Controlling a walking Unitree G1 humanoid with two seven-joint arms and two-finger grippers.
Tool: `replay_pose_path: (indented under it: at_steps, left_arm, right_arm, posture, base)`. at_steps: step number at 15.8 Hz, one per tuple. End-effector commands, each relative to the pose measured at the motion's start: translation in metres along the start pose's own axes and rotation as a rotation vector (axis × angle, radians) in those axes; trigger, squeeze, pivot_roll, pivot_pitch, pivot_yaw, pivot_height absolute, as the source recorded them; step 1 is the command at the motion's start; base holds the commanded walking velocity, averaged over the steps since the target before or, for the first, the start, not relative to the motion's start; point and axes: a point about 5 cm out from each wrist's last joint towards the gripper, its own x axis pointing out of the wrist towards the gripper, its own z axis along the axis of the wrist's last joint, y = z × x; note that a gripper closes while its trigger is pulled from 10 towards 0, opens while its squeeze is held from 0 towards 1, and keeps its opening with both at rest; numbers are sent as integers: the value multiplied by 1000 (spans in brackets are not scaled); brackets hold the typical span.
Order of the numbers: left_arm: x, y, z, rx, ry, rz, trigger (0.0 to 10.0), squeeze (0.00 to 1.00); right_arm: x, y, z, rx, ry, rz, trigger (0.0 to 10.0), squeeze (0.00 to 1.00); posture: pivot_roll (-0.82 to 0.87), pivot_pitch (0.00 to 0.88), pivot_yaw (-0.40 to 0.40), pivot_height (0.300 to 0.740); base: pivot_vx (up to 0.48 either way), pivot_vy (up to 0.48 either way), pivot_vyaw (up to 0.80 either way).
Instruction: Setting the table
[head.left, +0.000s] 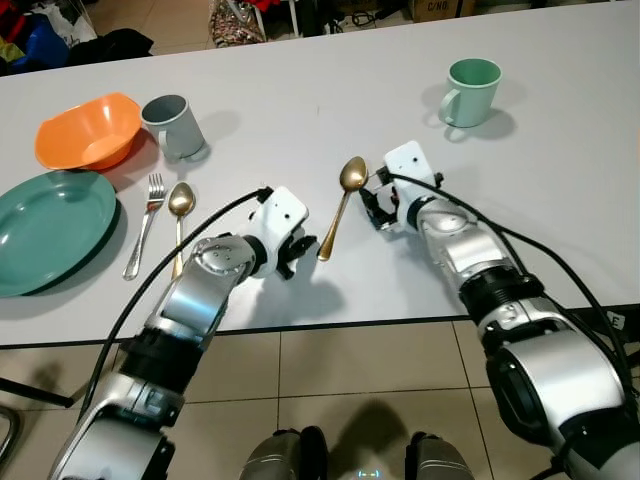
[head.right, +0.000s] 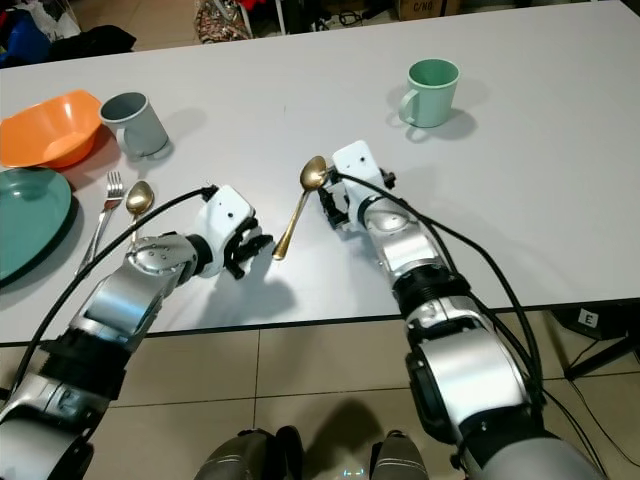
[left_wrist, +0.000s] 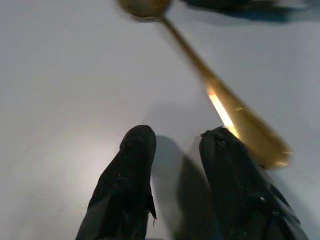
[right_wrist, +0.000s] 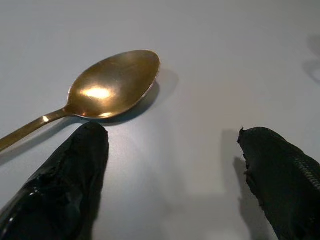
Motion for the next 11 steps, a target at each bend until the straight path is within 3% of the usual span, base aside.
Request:
replay_pose_path:
  at_steps: [1, 6, 11]
  left_arm:
    - [0, -9, -9, -17, 40, -54, 10000, 0]
    - [2, -23, -3, -45, 21, -90, 10000, 0]
    - [1, -19, 0, -39, 22, -68, 10000, 0]
  right_arm:
    - [2, 7, 1, -9, 0, 18, 10000, 0]
    - [7, 28, 6, 19, -20, 77, 10000, 0]
    - [8, 42, 6, 17, -23, 102, 10000, 0]
  posture:
    - [-70, 154, 152, 740]
    - [-73, 156, 151, 740]
    - [-71, 153, 146, 740]
  base:
    - [0, 0, 0]
    - [0, 0, 0]
    - [0, 0, 0]
